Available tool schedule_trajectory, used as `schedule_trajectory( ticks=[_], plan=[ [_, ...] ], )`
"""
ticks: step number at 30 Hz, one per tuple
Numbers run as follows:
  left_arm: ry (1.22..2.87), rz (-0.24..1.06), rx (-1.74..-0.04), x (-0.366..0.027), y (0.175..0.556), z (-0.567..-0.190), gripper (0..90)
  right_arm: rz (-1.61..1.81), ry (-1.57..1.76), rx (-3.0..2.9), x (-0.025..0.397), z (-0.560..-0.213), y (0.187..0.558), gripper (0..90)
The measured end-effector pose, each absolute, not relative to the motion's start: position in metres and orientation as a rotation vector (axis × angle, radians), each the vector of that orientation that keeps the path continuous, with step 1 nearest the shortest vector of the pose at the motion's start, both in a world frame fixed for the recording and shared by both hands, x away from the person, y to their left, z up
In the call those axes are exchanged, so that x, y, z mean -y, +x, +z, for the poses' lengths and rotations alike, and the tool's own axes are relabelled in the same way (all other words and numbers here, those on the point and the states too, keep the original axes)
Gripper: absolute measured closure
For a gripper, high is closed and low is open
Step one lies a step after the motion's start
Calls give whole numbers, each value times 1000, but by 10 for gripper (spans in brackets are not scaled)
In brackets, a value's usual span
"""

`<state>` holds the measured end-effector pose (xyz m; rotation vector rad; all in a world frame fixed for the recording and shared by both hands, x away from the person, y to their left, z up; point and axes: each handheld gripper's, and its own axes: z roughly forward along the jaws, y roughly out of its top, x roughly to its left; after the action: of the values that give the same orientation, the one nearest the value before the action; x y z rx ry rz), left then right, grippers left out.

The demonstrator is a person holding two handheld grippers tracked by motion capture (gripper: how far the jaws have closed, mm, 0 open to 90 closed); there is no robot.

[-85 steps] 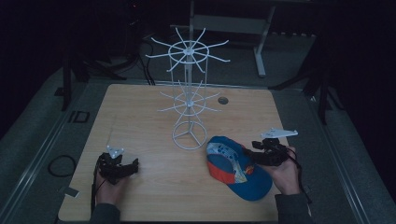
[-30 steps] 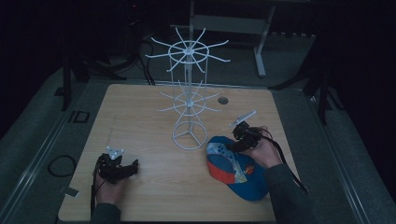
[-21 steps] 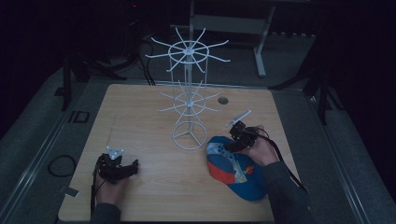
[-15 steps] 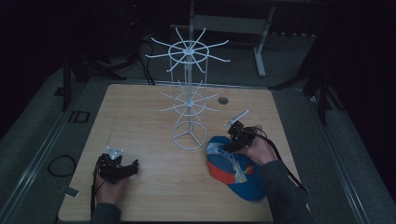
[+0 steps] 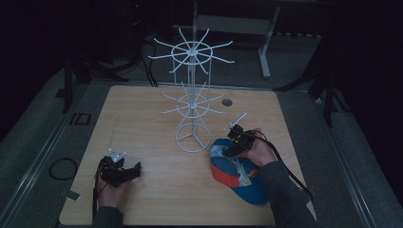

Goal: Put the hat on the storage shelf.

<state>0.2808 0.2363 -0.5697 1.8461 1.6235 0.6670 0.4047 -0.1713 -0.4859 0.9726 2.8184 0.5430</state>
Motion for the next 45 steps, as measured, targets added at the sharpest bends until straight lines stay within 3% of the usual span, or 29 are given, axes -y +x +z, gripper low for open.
schedule_trajectory(
  ticks=[4, 5, 6, 7, 8, 9, 11, 45],
  plan=[
    [1846, 667, -1624, -236, 281, -570, 150, 517, 1015, -2884, 171, -493, 410, 481],
    [1846, 667, -1623, -236, 281, -570, 150, 512, 1018, -2907, 171, -496, 412, 567],
    [1843, 667, -1624, -236, 281, -570, 150, 512, 1018, -2907, 171, -496, 412, 567],
    [1843, 667, -1624, -236, 281, -570, 150, 512, 1023, -2929, 171, -497, 411, 722],
    [1843, 667, -1624, -236, 281, -570, 151, 512, 1023, -2929, 171, -497, 411, 722],
    [1846, 667, -1623, -236, 281, -570, 150, 527, 1000, -2937, 171, -497, 410, 829],
    [1846, 667, -1623, -236, 281, -570, 150, 546, 990, -2931, 172, -494, 408, 867],
    [1839, 668, -1626, -236, 281, -570, 150, 873, 937, -2757, 206, -432, 380, 880]
  ],
)
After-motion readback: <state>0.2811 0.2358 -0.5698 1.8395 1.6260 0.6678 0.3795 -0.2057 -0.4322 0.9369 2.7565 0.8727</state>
